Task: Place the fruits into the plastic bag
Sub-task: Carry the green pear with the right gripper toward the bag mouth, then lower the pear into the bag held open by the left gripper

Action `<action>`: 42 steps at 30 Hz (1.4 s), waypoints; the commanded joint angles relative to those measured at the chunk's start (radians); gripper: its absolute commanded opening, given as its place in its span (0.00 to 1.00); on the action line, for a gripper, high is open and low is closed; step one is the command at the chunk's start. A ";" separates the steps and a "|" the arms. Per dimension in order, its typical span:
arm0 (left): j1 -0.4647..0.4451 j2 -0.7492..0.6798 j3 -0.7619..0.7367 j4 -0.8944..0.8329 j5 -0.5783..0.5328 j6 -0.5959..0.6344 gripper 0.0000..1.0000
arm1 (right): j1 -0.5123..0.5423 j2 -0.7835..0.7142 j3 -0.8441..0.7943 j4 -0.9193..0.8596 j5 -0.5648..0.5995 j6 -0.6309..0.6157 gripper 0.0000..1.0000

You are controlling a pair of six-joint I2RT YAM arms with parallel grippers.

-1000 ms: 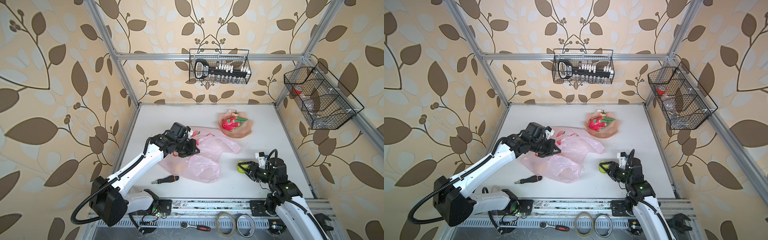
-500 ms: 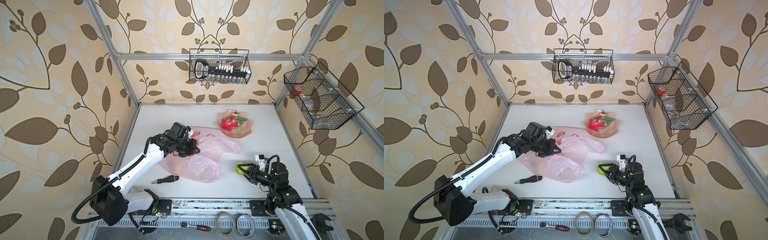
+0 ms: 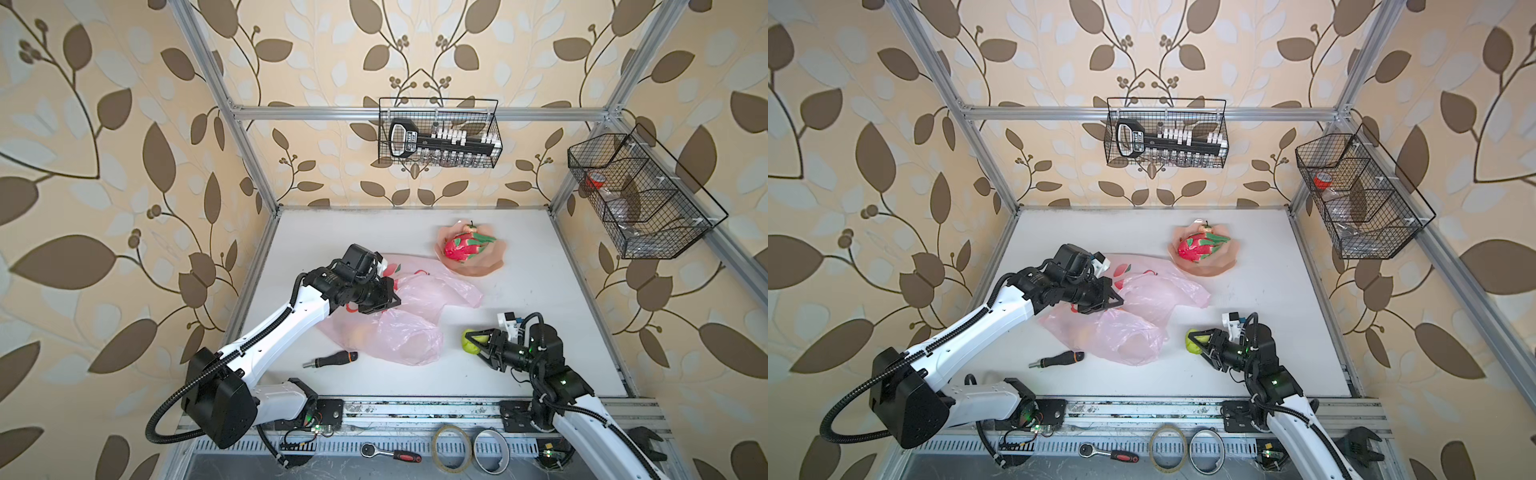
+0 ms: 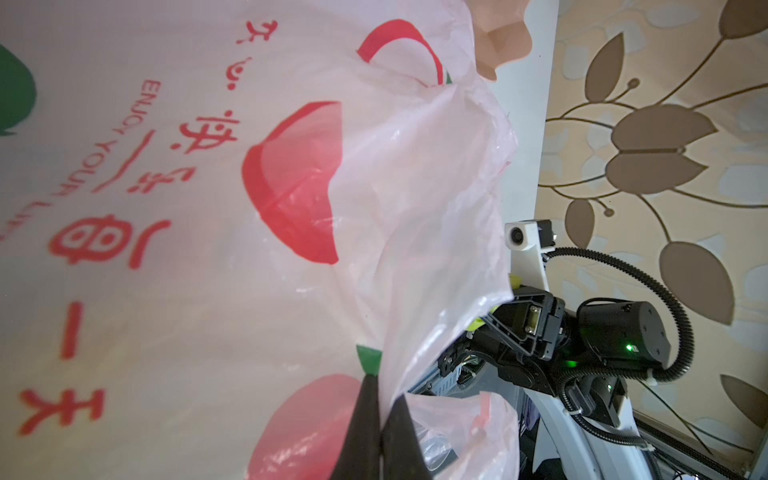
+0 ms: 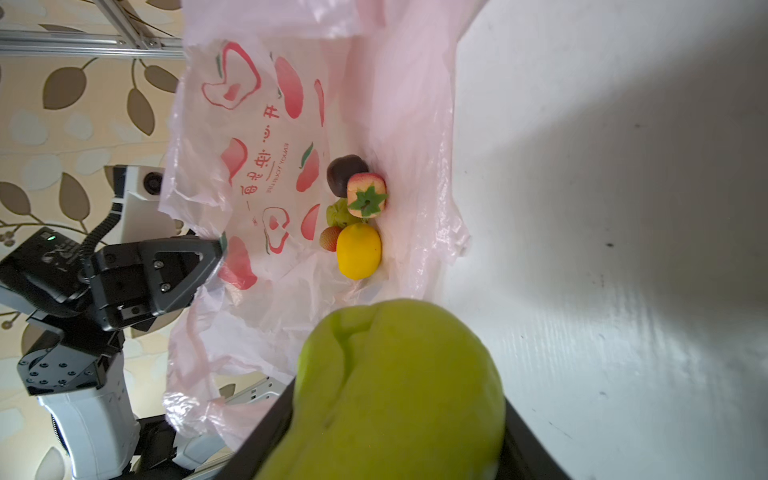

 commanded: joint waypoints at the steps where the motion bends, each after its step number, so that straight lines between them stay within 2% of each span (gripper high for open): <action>1: -0.009 0.000 0.050 0.013 0.032 0.019 0.00 | 0.043 0.068 -0.004 0.158 0.054 0.063 0.42; 8: -0.009 -0.001 0.059 0.008 0.038 0.019 0.00 | 0.158 0.285 0.021 0.406 0.135 0.119 0.42; 18: -0.009 -0.004 0.068 -0.001 0.040 0.027 0.00 | 0.316 0.565 0.120 0.632 0.226 0.154 0.40; 29: -0.008 -0.010 0.068 0.000 0.041 0.028 0.00 | 0.364 0.817 0.284 0.724 0.226 0.140 0.39; 42: -0.009 -0.019 0.074 -0.007 0.040 0.026 0.00 | 0.430 1.170 0.472 0.950 0.228 0.223 0.38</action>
